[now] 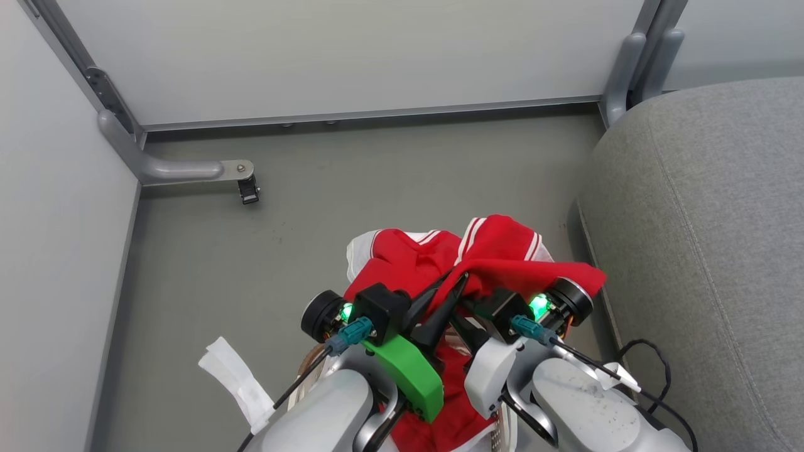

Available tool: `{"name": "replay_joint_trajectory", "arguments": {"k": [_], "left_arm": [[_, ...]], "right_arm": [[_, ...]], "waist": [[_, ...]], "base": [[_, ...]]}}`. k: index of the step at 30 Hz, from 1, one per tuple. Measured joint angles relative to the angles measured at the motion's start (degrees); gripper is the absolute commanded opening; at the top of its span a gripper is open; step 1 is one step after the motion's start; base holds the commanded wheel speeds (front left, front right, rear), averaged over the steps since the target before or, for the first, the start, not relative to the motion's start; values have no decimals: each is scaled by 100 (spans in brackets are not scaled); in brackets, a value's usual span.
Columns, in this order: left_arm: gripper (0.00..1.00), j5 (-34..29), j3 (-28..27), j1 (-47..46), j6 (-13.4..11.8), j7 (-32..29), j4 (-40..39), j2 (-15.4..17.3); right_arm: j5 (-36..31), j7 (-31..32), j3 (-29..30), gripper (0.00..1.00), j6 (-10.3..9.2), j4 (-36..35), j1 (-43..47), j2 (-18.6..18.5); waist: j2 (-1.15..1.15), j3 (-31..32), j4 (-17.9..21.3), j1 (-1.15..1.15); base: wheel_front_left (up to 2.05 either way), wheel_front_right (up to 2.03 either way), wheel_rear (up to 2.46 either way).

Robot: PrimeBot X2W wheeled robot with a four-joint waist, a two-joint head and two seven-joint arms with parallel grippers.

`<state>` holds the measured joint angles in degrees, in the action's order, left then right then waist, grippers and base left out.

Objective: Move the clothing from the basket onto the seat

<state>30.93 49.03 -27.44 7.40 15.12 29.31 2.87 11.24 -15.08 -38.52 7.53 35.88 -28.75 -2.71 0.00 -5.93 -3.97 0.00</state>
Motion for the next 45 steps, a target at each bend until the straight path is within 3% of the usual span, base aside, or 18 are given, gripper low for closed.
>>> {"name": "replay_joint_trajectory", "arguments": {"k": [1, 2, 13, 24, 34, 40, 45], "left_arm": [[49, -67, -41, 0, -1, 0, -19, 0], [100, -163, -75, -2, -8, 0, -22, 0], [100, -843, -787, 133, -92, 2, -97, 131], [100, -1205, -1380, 476, -38, 2, -152, 243], [100, -1428, -1539, 605, -8, 2, -203, 225], [100, -1502, -1522, 602, -1, 3, -250, 287], [100, -1508, -1318, 457, 0, 2, -319, 575]], "right_arm": [[1, 0, 4, 0, 0, 0, -2, 0], [1, 0, 13, 0, 0, -3, -7, 0], [-250, 0, 389, 0, 1, -437, 241, -5], [-560, 0, 918, 0, 0, -989, 759, -13], [-795, 0, 1460, 0, 0, -1333, 944, -16], [-1245, 0, 2148, 0, 0, -1379, 436, -15], [-1675, 0, 2784, 0, 0, -1339, -458, -230]], "waist": [[0, 0, 18, 0], [0, -2, 38, 0], [0, -43, 606, 0], [0, -86, 1788, 0], [0, -192, 2778, 0], [0, -437, 3024, 0], [0, -797, 3056, 0]], "base": [[0, 0, 0], [0, 0, 0], [0, 0, 0], [0, 0, 0], [0, 0, 0], [0, 0, 0], [0, 0, 0]]}}
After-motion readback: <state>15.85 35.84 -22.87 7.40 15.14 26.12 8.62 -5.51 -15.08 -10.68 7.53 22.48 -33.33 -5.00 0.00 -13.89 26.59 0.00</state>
